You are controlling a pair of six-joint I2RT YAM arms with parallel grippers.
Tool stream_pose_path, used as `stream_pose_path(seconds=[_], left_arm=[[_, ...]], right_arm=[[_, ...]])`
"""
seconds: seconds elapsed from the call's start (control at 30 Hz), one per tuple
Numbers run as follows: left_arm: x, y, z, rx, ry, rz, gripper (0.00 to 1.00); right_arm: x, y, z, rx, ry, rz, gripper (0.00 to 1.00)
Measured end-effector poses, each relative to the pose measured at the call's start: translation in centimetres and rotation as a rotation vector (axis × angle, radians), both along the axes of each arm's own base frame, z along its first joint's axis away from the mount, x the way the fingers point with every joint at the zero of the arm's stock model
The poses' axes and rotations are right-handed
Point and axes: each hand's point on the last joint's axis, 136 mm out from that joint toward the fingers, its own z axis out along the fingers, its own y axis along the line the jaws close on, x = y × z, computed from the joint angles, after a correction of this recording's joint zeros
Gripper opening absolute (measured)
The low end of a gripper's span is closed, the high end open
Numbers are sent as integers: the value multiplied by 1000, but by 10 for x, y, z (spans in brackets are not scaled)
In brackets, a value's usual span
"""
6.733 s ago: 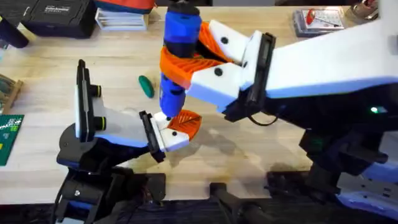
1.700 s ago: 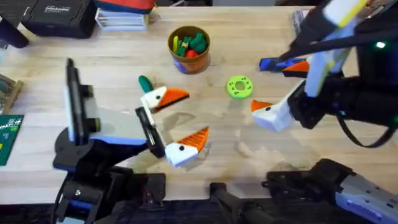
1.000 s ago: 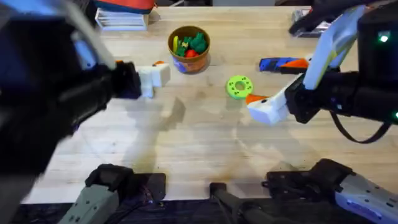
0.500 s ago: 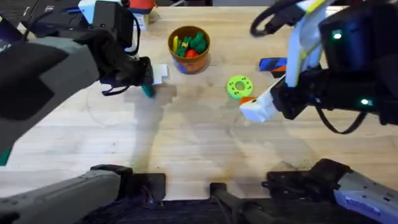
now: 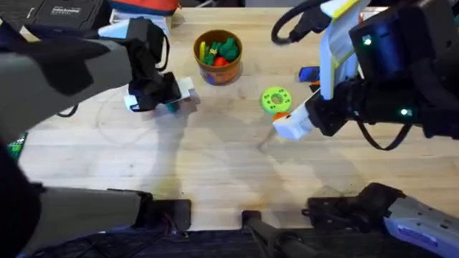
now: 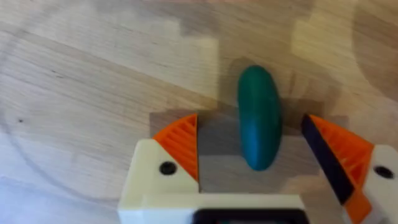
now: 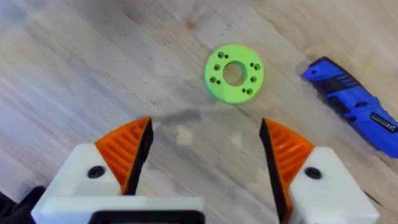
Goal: Pick up the gripper from the table and insert it into the empty holder that is missing its gripper. Then pick up a screw, insert it into the mounting hole, and use the screwdriver to tighten it. Finally, clean up the table by picking up the vegetable and placing it into the bucket.
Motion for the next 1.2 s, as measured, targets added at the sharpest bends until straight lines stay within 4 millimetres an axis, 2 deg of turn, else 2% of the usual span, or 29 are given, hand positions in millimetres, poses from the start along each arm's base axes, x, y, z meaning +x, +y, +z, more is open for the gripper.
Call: stream_pose_path(seconds=[0.03, 0.07, 0.23, 0.3, 0.33, 0.47, 0.53, 0.63, 0.73, 0.8, 0.87, 0.97, 1.1, 1.2], left_arm=[[0, 2, -2, 9, 5, 7, 963], [3, 2, -1, 10, -4, 12, 887], [8, 2, 1, 6, -22, 24, 279], [8, 2, 2, 9, -26, 20, 79], [8, 2, 4, 9, -32, 15, 26], [4, 3, 15, 17, -33, -12, 23], [3, 3, 29, 21, -42, -27, 22], [16, 1, 67, 18, -125, -40, 22], [40, -4, 119, 8, -281, -52, 22], [53, -12, 149, -4, -383, -70, 22], [62, -29, 172, -36, -472, -109, 22], [68, -57, 181, -89, -523, -169, 22], [77, -93, 179, -144, -550, -240, 22], [80, -113, 174, -163, -551, -279, 22]], right_arm=[[0, 0, 0, 0, 0, 0, 994], [0, 0, 0, 0, 0, 0, 994], [0, 0, 0, 0, 0, 0, 994], [0, 0, 0, 0, 0, 0, 994], [0, 0, 0, 0, 0, 0, 994], [0, 0, 0, 0, 0, 0, 993], [0, 0, 0, 0, 0, 0, 993], [0, 0, 0, 0, 0, 0, 994], [0, 0, 0, 0, 0, 0, 994], [0, 0, 0, 0, 0, 0, 994], [0, 0, 0, 0, 0, 0, 994], [0, 0, 0, 0, 0, 0, 994], [0, 0, 0, 0, 0, 0, 994], [0, 0, 0, 0, 0, 0, 994]])
